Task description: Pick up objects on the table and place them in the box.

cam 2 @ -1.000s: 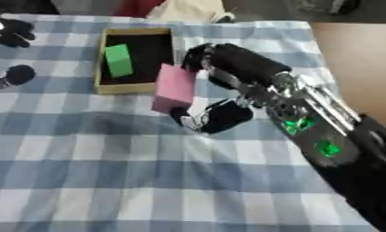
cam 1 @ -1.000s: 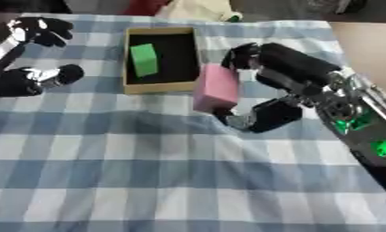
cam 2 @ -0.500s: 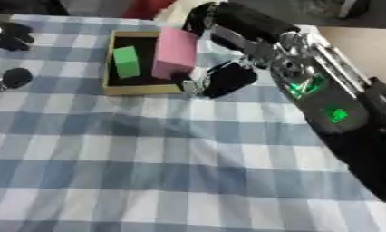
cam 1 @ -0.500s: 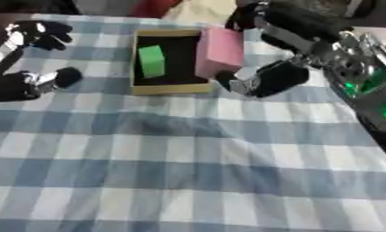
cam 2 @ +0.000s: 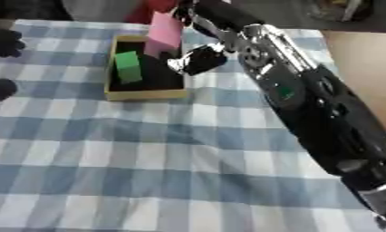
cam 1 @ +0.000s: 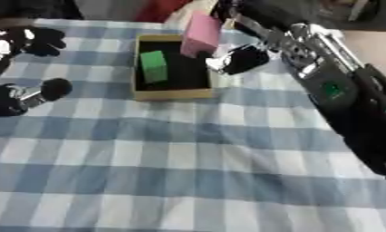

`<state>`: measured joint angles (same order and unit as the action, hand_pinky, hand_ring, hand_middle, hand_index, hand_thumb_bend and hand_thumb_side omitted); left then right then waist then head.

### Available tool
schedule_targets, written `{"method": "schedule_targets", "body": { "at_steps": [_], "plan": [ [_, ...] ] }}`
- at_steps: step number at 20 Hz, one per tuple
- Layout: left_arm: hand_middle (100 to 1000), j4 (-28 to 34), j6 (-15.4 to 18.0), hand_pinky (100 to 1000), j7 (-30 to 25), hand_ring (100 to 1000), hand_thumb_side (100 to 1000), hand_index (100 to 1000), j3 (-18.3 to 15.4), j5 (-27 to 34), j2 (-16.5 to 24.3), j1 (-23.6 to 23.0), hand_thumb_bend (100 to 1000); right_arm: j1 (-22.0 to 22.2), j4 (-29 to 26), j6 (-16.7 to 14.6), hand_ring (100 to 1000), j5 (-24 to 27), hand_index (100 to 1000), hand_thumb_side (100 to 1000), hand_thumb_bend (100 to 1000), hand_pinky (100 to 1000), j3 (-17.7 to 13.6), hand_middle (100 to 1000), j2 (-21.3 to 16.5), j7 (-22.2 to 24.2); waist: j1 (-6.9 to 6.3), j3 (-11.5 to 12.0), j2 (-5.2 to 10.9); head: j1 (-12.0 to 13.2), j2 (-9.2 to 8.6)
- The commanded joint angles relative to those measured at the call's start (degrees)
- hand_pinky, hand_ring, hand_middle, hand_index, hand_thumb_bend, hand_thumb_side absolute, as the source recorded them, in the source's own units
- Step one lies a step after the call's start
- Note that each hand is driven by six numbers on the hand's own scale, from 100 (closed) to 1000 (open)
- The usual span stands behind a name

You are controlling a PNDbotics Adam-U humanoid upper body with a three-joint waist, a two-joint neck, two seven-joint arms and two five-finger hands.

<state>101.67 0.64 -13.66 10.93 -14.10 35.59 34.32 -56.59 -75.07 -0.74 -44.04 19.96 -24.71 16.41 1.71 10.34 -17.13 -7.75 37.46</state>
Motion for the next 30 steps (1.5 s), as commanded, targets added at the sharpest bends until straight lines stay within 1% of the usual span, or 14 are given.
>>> {"method": "schedule_targets", "body": {
  "at_steps": [1,6,10,16,18,20,22,23,24,25,26,27,28,30],
  "plan": [
    [725,1.7,0.0,808,-0.4,749,832,879,-0.5,0.3,0.5,1.0,732,-1.8,5.2,-1.1,755,-3.5,591,483,244,829,-2.5,725,1.7,-2.6,-0.4,0.4,0.89,-0.7,-0.65],
    [725,1.8,-0.1,808,-0.8,749,832,879,-0.3,0.6,-0.2,1.3,730,-2.7,13.4,-1.7,754,-5.7,591,483,238,828,-4.9,723,4.9,-7.5,-0.7,1.2,0.82,-1.5,-0.95],
    [725,1.8,-0.1,808,-1.0,749,833,880,-0.1,0.8,-0.6,1.5,728,-3.2,17.3,-2.6,758,-8.2,594,485,240,831,-5.5,727,6.9,-9.5,-0.9,1.6,0.83,-1.9,-0.91],
    [725,1.7,-0.1,807,-1.3,748,834,880,0.1,0.9,-0.8,1.6,725,-3.3,19.9,-3.6,771,-11.7,627,493,262,836,-5.4,744,8.7,-10.6,-0.95,1.9,0.92,-2.3,-0.69],
    [725,1.6,-0.1,807,-1.2,748,834,881,0.0,1.0,-0.9,1.6,725,-3.3,20.1,-3.7,773,-12.9,635,502,254,837,-5.2,747,9.0,-10.6,-0.9,1.9,0.94,-2.3,-0.58],
    [725,1.5,-0.1,807,-1.2,748,834,881,0.0,1.0,-0.9,1.6,724,-3.2,20.2,-3.8,779,-13.9,669,509,263,839,-5.0,755,9.2,-10.8,-0.84,1.8,0.95,-2.3,-0.49],
    [725,1.5,-0.1,807,-1.1,748,835,881,-0.1,1.0,-0.9,1.6,724,-3.1,20.1,-3.7,790,-15.1,775,540,308,844,-4.8,770,9.2,-10.7,-0.81,1.8,0.94,-2.2,-0.44],
    [725,1.5,-0.1,807,-1.0,748,835,881,-0.1,1.0,-0.9,1.6,724,-3.1,20.0,-3.7,796,-15.7,856,564,350,847,-4.6,780,9.2,-10.6,-0.8,1.7,0.94,-2.2,-0.41],
    [725,1.5,-0.1,807,-1.0,748,835,881,-0.2,1.0,-0.8,1.6,724,-3.1,19.8,-3.5,801,-16.4,904,581,383,850,-4.5,787,9.1,-10.5,-0.79,1.7,0.94,-2.1,-0.38],
    [725,1.5,-0.1,807,-0.9,748,835,881,-0.2,1.0,-0.8,1.6,724,-3.0,19.5,-3.3,801,-17.1,904,581,383,850,-4.4,787,9.1,-10.3,-0.78,1.7,0.94,-2.1,-0.36],
    [725,1.4,-0.2,807,-0.8,748,835,881,-0.3,1.0,-0.8,1.5,723,-3.0,19.2,-3.0,805,-17.6,956,624,459,853,-4.4,792,8.9,-10.1,-0.77,1.6,0.96,-2.0,-0.31],
    [725,1.3,-0.2,807,-0.7,748,835,881,-0.4,1.0,-0.7,1.4,723,-2.9,18.9,-2.7,805,-18.0,956,624,459,856,-4.4,792,8.8,-10.0,-0.77,1.5,0.98,-2.0,-0.3],
    [725,1.2,-0.3,807,-0.6,748,834,881,-0.5,1.1,-0.7,1.4,723,-2.9,18.5,-2.4,810,-18.6,976,679,542,856,-4.3,799,8.6,-9.9,-0.76,1.4,1.0,-1.8,-0.31],
    [725,1.0,-0.4,807,-0.4,748,834,881,-0.7,1.1,-0.5,1.2,723,-2.8,17.4,-1.9,816,-18.9,990,726,610,859,-4.1,806,8.0,-9.5,-0.75,1.1,1.07,-1.6,-0.28]
  ]
}}
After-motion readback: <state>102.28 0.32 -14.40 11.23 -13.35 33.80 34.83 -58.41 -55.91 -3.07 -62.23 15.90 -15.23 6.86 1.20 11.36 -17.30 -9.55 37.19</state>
